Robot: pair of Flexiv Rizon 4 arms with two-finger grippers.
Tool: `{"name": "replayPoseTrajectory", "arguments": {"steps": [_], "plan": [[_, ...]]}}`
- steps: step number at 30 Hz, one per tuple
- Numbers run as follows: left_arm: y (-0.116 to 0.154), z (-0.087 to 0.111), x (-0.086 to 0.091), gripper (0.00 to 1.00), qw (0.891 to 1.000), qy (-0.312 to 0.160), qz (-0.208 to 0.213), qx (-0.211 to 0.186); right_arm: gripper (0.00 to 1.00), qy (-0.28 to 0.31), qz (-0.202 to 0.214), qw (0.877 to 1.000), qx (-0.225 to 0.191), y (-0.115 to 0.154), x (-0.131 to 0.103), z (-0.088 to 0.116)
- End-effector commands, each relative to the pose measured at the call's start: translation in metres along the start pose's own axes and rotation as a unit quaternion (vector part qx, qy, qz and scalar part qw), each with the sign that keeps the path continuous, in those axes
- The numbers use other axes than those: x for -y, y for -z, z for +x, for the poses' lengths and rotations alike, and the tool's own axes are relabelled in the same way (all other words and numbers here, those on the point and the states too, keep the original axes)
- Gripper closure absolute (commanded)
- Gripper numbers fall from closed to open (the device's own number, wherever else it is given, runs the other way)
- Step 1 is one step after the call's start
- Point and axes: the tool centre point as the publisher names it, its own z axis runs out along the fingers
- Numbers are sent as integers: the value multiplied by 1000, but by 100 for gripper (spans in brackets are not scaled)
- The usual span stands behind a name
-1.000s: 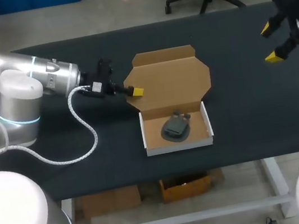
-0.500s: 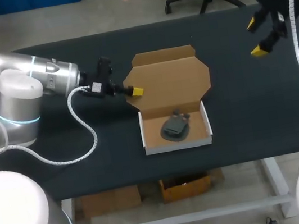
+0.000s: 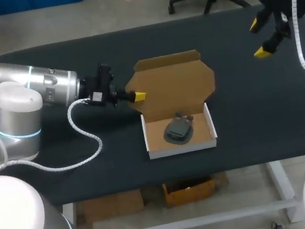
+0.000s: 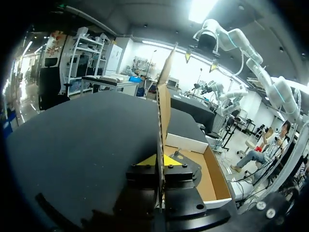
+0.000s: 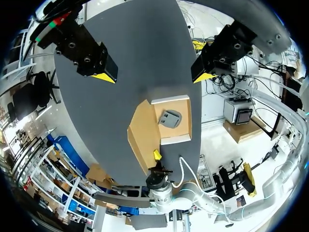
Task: Assemble the packaging by folding the flat box into shape, placing the metal phone stand inside, and closing the box properly
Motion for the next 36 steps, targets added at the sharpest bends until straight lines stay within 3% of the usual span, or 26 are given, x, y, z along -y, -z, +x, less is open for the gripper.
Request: {"name": "replayPoseTrajectory", "arguments": {"steps": [1,10,36], "plan": [[0,9,1,100,1000,-19,1,10,0,1,1,1000,-3,2,-2,1],[-1,15,0,100,997,-78,4,13,0,5,2,1000,-9,0,-8,0],[-1,17,-4,100,988,-151,13,14,0,14,8,1000,-23,-7,-22,-1]]}}
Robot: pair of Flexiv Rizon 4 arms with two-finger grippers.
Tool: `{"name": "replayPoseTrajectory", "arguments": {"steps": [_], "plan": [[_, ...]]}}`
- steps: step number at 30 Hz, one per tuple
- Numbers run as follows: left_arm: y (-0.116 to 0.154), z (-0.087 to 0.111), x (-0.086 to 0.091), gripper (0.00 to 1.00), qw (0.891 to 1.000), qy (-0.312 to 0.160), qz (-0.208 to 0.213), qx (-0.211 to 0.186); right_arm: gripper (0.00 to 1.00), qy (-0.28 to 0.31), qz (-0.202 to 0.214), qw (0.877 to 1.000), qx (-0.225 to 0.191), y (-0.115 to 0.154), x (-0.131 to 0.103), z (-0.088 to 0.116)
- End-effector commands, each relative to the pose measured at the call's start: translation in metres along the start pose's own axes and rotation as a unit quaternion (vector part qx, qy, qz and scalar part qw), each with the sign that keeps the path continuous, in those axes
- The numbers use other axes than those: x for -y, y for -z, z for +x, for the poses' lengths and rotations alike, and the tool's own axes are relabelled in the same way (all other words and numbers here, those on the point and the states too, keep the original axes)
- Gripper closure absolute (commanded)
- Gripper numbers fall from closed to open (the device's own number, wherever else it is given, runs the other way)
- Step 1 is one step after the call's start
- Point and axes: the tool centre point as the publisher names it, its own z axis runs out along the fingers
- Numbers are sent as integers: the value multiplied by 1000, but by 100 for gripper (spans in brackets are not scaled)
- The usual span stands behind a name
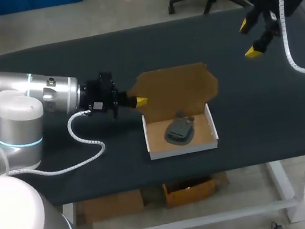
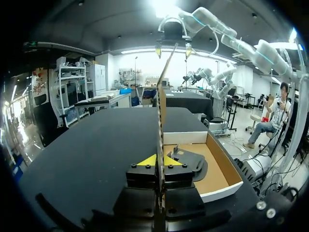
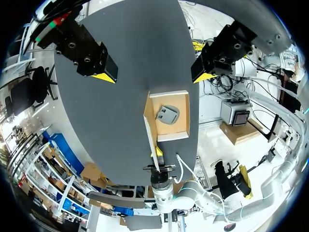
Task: Assemble the packaging by folding the flat box into shape, placing the metal phone stand inside, and closing the box properly
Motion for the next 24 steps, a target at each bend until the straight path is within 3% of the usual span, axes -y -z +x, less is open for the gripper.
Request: {"name": "replayPoseTrajectory", "arguments": {"steps": [1,24], "plan": [[0,2,-2,100,1000,-1,3,4,0,0,2,1000,-5,2,-1,-2],[2,5,-2,100,1000,-28,5,9,0,6,9,1000,-9,-1,-15,-5]]}}
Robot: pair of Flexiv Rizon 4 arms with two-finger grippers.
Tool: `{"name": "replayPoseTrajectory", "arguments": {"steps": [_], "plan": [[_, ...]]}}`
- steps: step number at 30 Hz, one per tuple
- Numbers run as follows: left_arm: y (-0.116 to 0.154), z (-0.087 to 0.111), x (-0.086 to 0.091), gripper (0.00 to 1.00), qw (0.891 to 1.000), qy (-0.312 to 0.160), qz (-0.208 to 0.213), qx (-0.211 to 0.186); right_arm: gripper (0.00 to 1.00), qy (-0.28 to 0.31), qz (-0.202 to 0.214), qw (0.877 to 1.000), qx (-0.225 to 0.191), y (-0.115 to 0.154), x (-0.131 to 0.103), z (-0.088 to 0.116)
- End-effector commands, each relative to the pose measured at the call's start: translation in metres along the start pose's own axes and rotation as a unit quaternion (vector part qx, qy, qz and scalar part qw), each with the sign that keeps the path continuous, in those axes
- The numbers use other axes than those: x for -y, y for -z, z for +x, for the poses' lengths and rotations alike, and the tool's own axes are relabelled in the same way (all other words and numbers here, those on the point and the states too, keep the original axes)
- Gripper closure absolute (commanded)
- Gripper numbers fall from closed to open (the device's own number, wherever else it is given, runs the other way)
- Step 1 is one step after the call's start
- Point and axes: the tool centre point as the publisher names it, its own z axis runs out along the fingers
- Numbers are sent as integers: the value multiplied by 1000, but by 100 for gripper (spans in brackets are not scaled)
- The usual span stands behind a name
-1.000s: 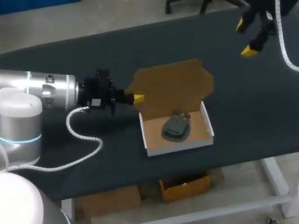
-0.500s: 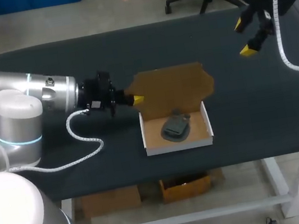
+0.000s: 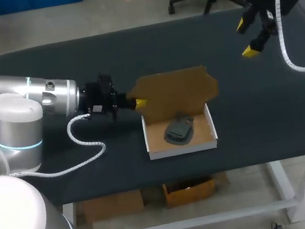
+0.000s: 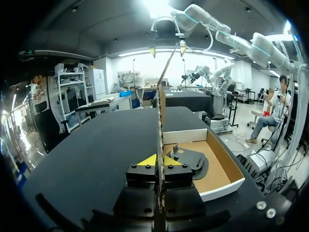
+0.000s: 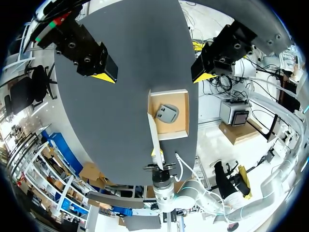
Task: Assemble the packaging by folding the flat box into shape, placing the metal phone stand inside, and closing the box properly
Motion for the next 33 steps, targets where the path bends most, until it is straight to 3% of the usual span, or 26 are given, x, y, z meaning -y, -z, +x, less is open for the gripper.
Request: {"name": "replayPoseTrajectory", "arguments": {"steps": [1,12,26,28,30,31,32,33], "plan": [[0,1,-1,100,1000,-1,2,1,0,3,9,1000,-6,-1,-8,-6],[0,1,-1,100,1000,-1,2,1,0,14,33,999,-12,-9,-38,-29],[0,1,-1,100,1000,-1,2,1,0,33,100,994,-19,-26,-78,-62],[0,1,-1,100,1000,-1,2,1,24,34,108,993,-22,-30,-82,-65],[0,1,-1,100,1000,-1,2,1,32,37,122,992,-23,-35,-86,-68],[0,1,-1,100,1000,-1,2,1,44,39,126,991,-24,-38,-87,-69],[0,1,-1,100,1000,-1,2,1,50,41,133,990,-23,-40,-89,-70],[0,1,-1,100,1000,-1,2,1,51,42,137,989,-24,-42,-90,-71]]}}
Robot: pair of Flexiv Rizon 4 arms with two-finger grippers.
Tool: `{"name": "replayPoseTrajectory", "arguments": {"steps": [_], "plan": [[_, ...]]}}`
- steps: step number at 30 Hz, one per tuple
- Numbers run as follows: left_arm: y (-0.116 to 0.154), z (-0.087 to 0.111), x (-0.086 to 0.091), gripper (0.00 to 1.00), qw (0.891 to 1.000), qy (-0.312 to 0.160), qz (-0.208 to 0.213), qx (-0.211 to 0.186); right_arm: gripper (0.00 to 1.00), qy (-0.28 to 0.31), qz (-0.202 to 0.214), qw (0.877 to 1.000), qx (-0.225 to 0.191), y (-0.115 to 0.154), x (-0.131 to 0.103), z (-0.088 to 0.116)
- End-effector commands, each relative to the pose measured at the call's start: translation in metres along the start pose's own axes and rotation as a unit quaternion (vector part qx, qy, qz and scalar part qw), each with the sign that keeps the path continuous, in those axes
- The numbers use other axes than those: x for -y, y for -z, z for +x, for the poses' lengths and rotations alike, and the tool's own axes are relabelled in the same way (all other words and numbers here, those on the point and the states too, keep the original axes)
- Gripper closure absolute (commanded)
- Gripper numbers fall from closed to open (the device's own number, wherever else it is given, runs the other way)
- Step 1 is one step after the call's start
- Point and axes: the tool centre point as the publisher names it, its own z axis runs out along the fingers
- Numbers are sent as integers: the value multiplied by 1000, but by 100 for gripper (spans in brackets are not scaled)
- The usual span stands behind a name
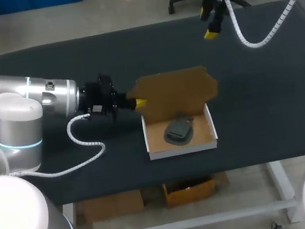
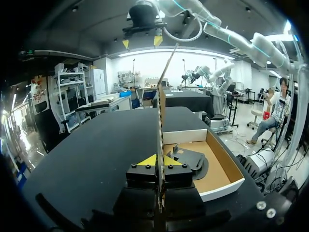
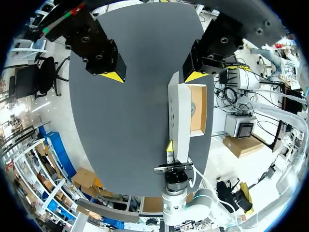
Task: Assemble the packaging by folding the flat box into shape, placing the metal phone stand inside, and closing the box properly
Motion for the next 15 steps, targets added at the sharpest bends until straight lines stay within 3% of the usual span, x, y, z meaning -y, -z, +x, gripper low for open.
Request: {"name": "replayPoseTrajectory", "arguments": {"steps": [1,15], "plan": [[0,1,-1,100,1000,-1,2,1,52,2,45,999,-27,-8,-12,-10],[0,1,-1,100,1000,-1,2,1,51,30,85,995,-43,-41,-50,-17]]}}
